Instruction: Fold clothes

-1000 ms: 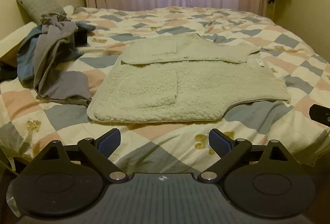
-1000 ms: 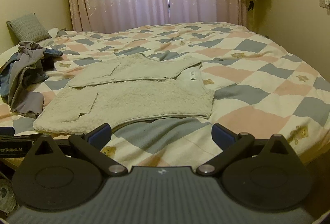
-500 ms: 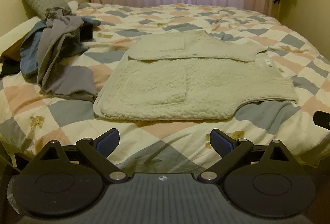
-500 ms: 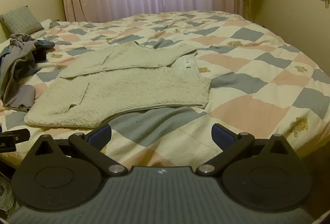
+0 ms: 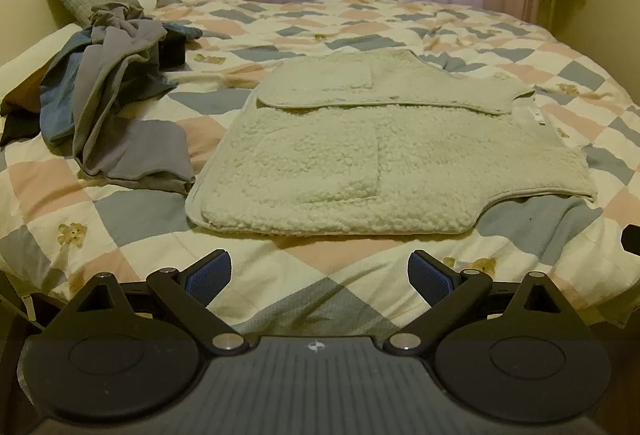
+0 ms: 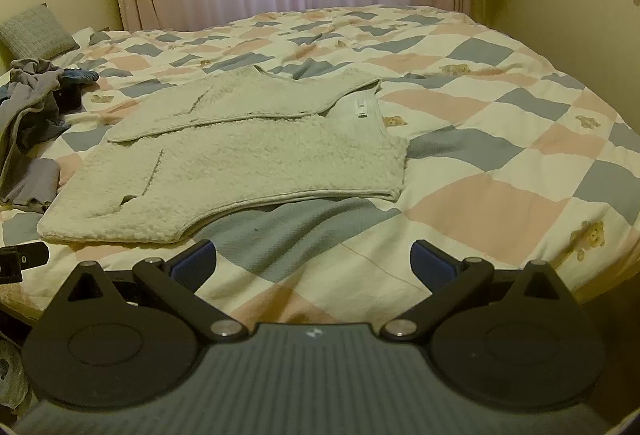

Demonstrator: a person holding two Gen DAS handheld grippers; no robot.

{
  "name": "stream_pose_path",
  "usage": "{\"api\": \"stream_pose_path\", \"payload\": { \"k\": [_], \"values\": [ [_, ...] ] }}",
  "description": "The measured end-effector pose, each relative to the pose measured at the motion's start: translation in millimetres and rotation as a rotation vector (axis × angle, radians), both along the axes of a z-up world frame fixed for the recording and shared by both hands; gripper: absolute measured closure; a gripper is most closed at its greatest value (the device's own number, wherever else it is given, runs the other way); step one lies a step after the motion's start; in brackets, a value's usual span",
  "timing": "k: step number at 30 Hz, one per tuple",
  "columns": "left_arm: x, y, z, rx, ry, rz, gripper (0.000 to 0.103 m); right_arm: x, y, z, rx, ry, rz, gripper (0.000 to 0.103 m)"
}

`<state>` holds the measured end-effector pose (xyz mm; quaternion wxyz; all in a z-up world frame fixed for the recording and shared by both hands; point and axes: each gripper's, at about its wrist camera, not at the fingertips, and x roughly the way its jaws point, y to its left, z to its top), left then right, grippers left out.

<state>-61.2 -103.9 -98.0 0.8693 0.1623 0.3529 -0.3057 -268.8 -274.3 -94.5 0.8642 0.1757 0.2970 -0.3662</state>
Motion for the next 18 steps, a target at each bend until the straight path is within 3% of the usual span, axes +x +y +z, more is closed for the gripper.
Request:
{"api": "stream_pose_path", "payload": {
  "k": [11, 15, 17, 18],
  "values": [
    [23.3, -24.2, -13.6, 0.026, 0.022, -0.023, 0.005, 7.2, -23.5, -20.3, 0.033, 0.009, 0.005, 0.002],
    [38.1, -35.6, -17.5, 0.034, 0.016, -0.036, 0.005, 5.7, -43.1, -25.8, 0.062, -0.06, -0.006, 0.011],
    [46.6, -42.5, -19.1, 0.036, 0.013, -0.047, 0.005, 4.6, -57.9, -29.6, 0.105, -0.11, -0.02, 0.021],
    [51.2, -46.1, -20.1, 0.037, 0.01, -0.05, 0.005, 3.9, -67.0, -32.7, 0.138, -0.138, -0.028, 0.031]
  ]
}}
